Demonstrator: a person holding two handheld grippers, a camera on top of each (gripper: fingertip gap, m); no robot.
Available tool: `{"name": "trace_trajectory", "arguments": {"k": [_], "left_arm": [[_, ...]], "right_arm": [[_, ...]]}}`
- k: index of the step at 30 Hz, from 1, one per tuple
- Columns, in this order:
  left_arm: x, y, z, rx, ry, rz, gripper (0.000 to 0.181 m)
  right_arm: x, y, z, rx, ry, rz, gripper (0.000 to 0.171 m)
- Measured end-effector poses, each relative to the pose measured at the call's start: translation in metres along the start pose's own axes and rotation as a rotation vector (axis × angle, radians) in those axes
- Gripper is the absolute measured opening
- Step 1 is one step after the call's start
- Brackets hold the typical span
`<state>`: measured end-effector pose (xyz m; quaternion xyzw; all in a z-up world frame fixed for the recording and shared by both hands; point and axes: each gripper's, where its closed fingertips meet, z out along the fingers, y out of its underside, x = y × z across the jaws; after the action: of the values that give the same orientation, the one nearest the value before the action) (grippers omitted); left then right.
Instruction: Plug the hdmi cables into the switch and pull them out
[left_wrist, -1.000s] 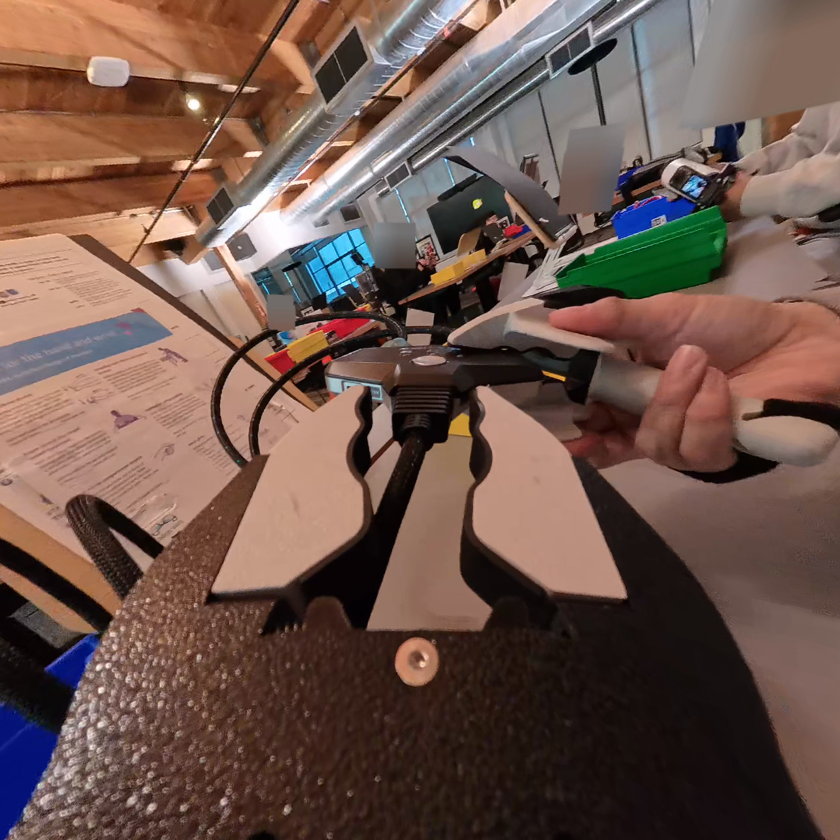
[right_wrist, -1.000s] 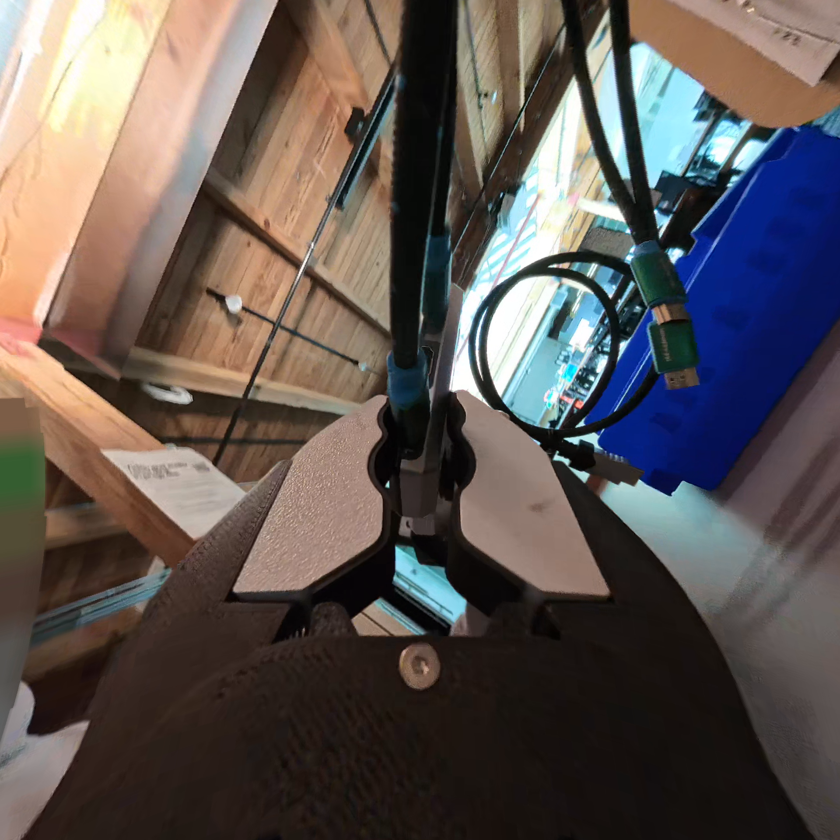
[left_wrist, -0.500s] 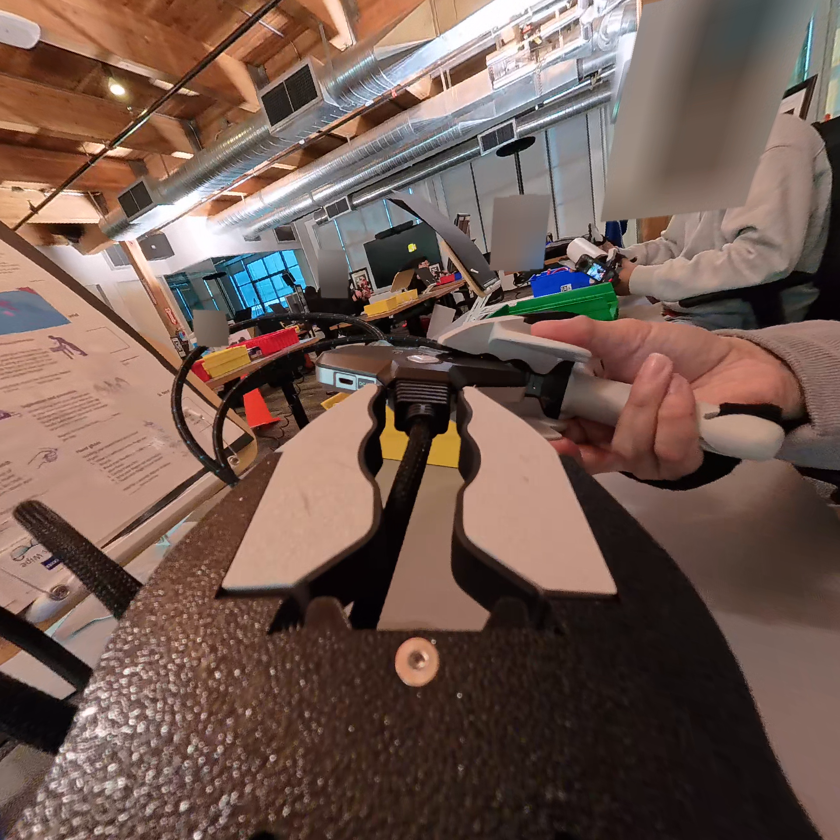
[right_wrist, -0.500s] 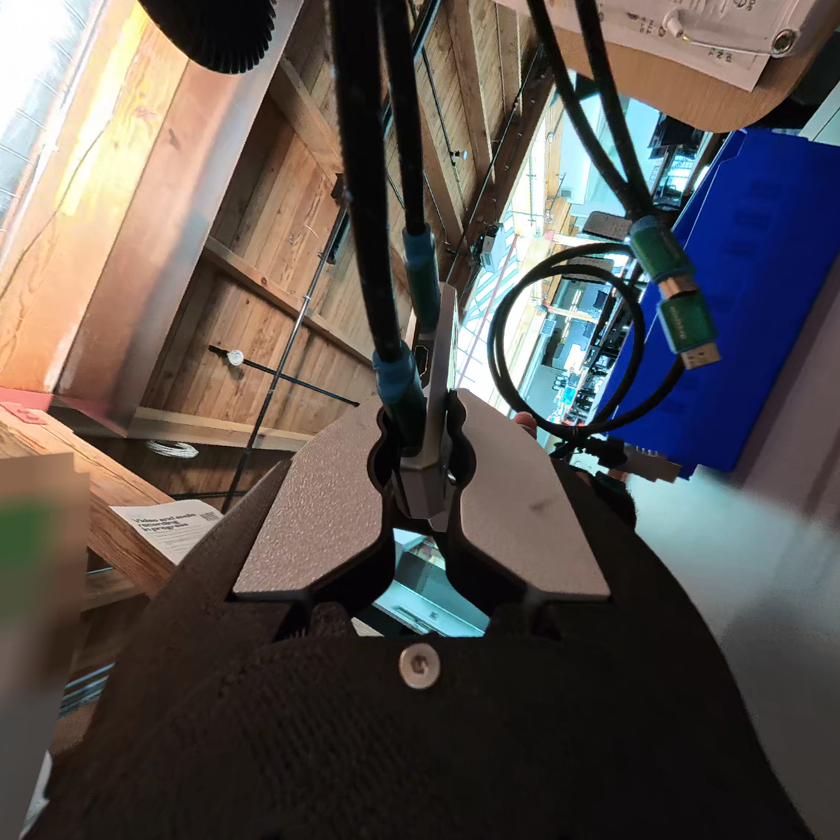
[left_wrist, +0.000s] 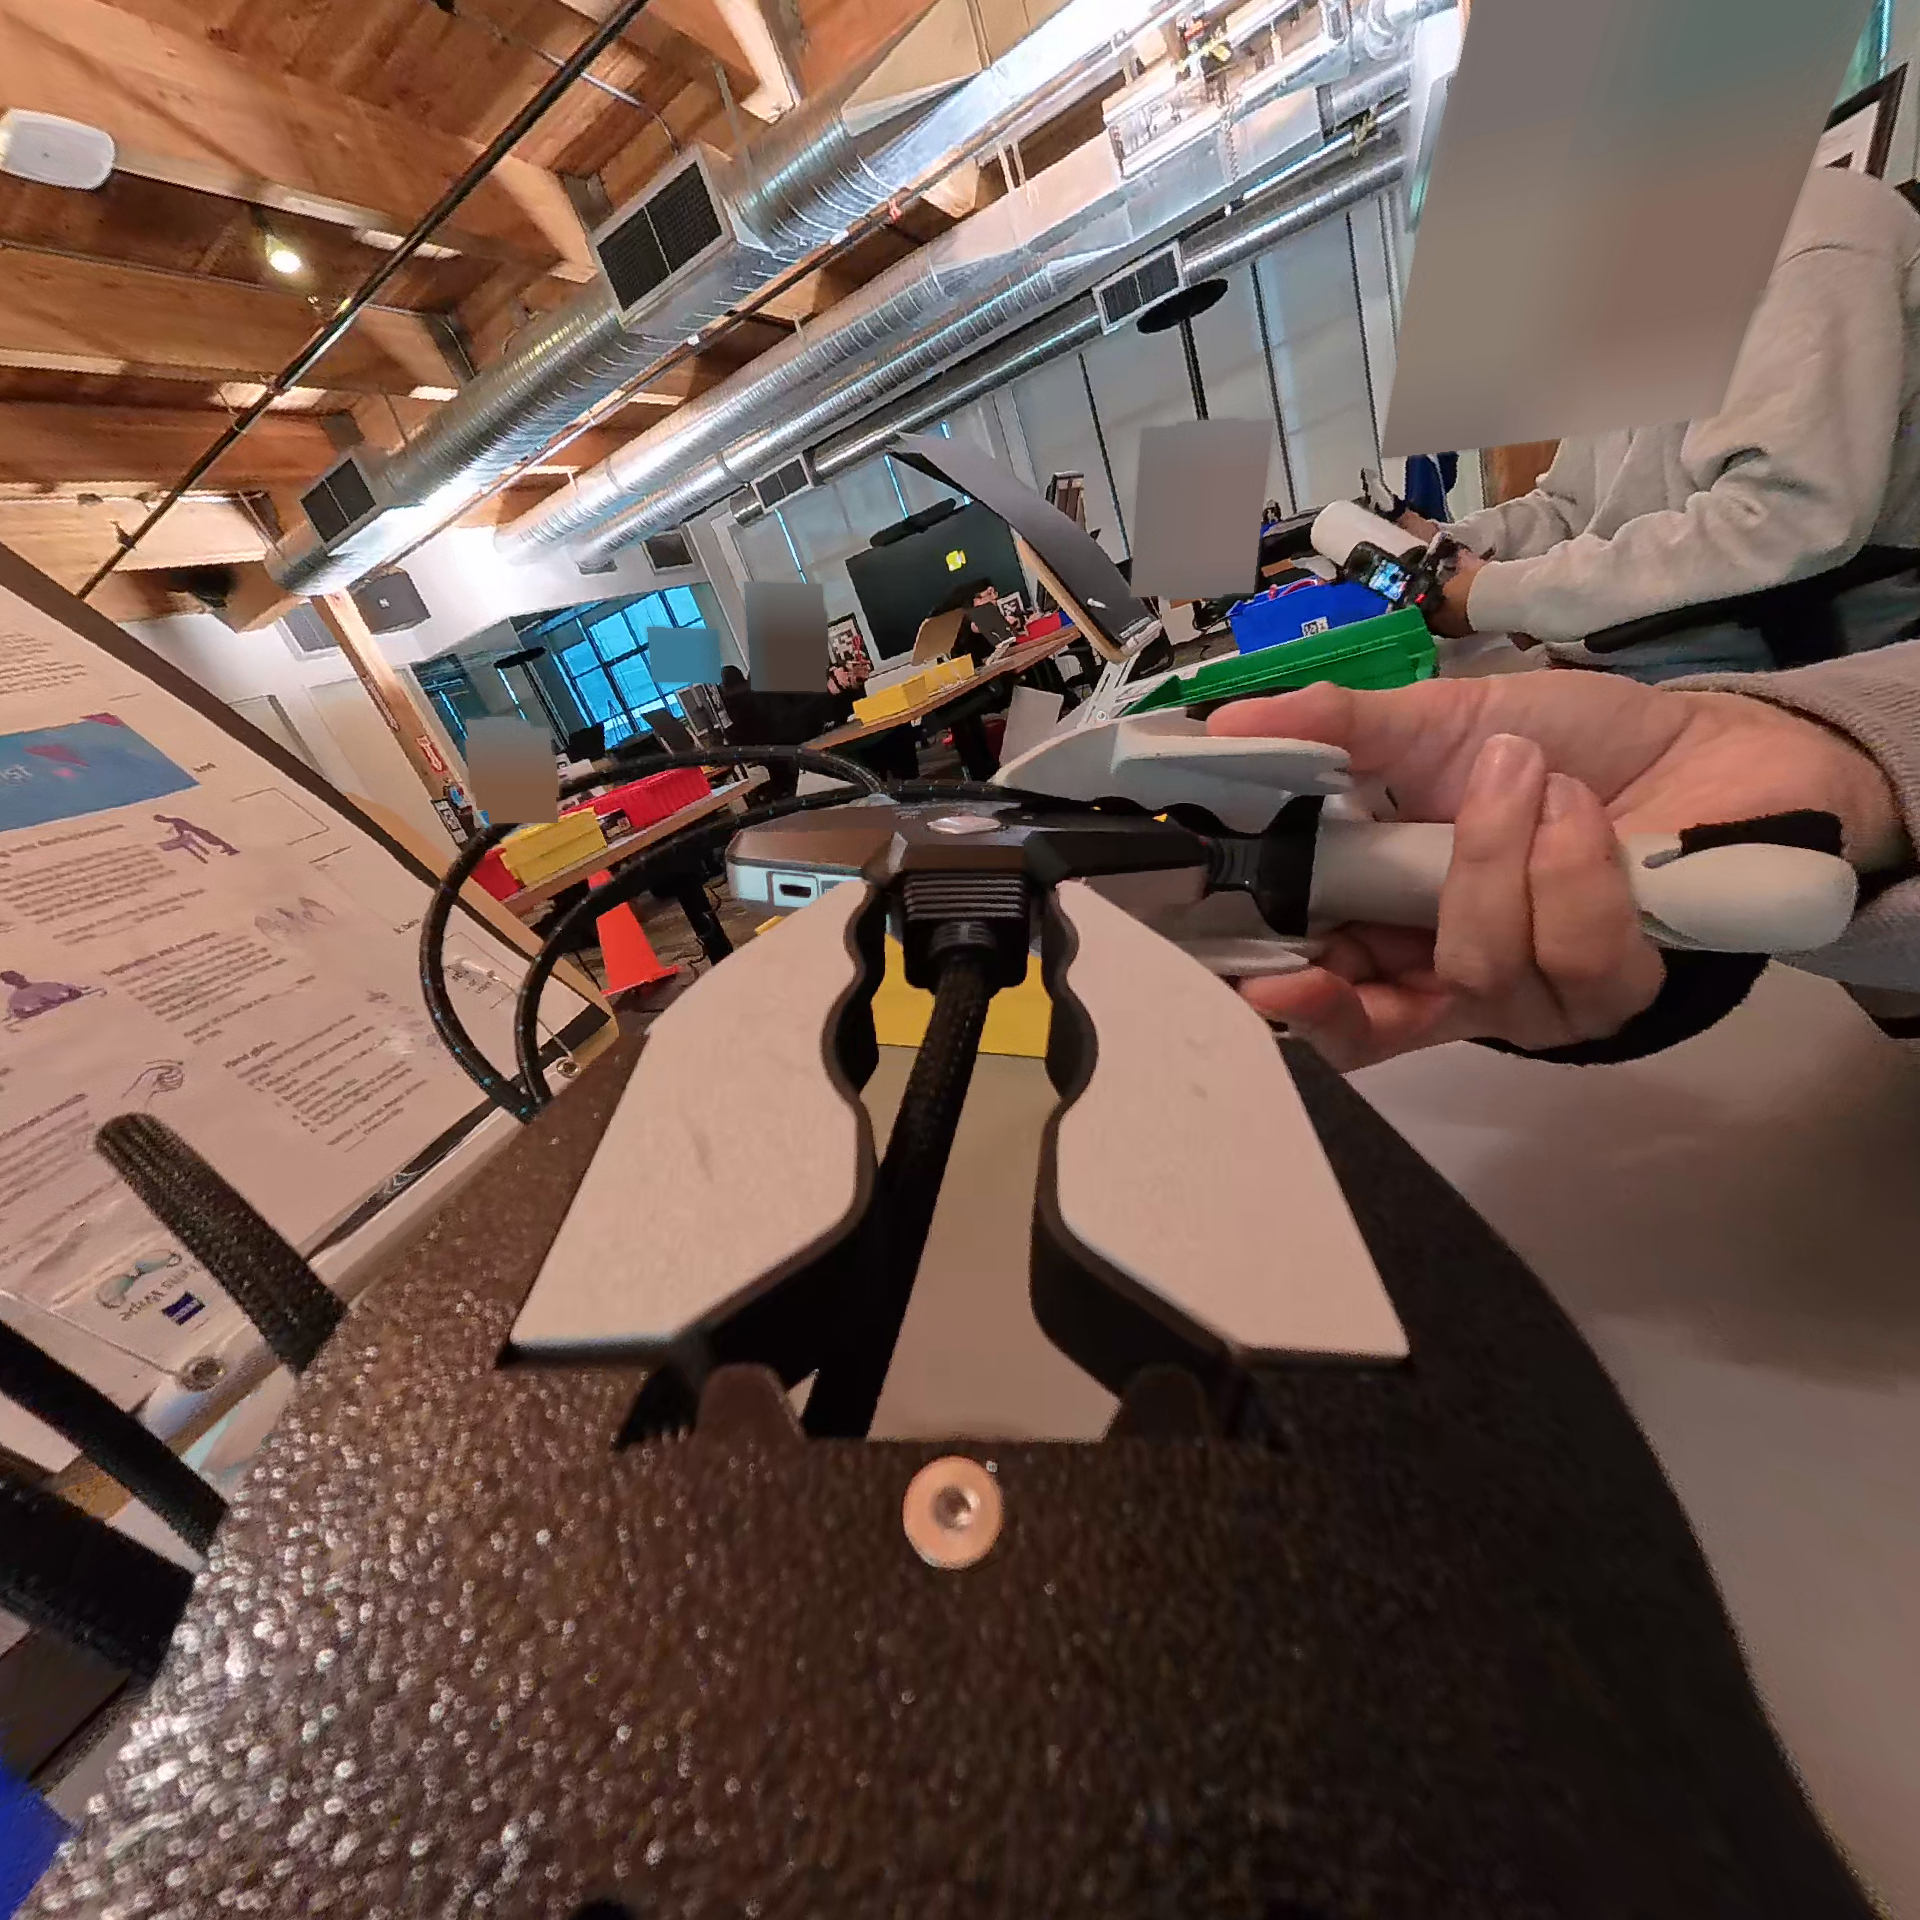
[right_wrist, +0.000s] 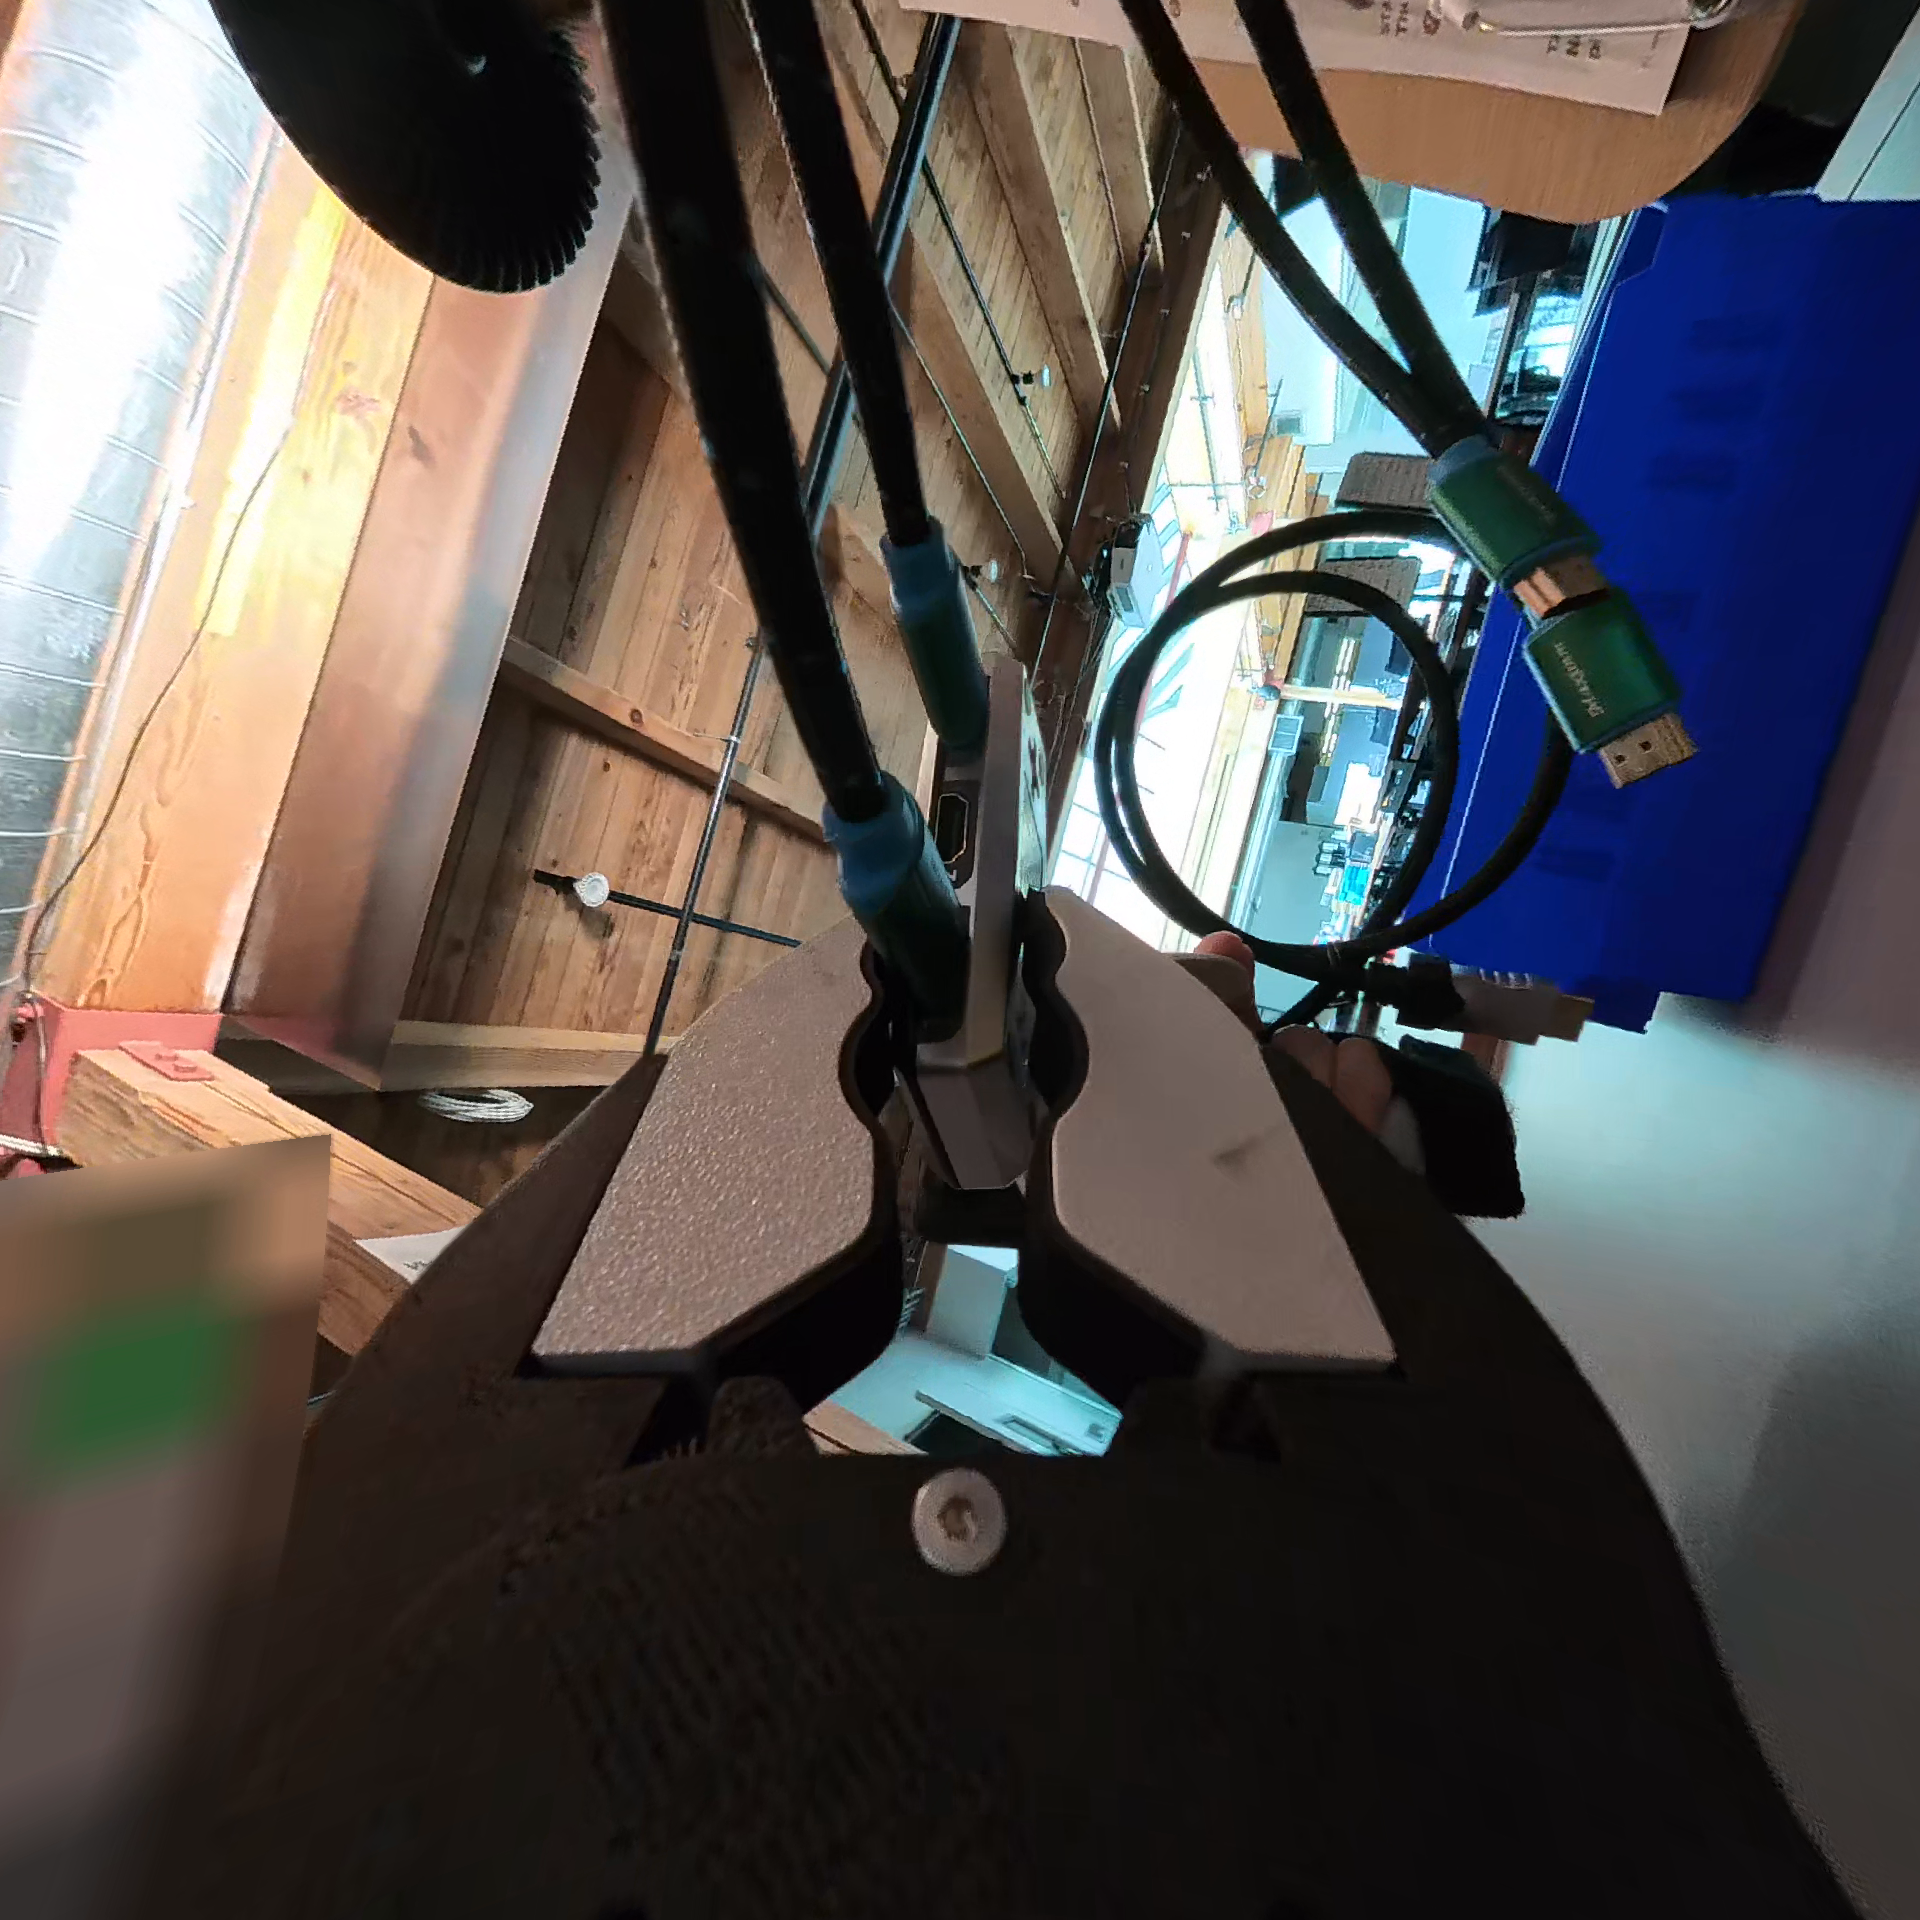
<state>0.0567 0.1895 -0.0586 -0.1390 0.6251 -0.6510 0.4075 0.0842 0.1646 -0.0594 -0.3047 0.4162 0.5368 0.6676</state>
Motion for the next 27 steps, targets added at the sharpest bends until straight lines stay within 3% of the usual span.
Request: {"name": "trace_trajectory", "arguments": {"k": [6,16,27], "left_arm": [[0.001,-0.007,-0.003,0.013,-0.007,0.047,0.021],[0.002,0.002,0.000,-0.004,0.030,-0.109,0.022],[0.002,0.007,0.006,0.024,0.044,-0.141,0.022]], "right_arm": [[0.003,-0.003,-0.003,0.014,0.011,-0.006,0.022],[-0.001,0.001,-0.003,-0.006,0.028,-0.132,0.022],[-0.002,-0.003,-0.008,0.023,0.060,-0.173,0.022]]}}
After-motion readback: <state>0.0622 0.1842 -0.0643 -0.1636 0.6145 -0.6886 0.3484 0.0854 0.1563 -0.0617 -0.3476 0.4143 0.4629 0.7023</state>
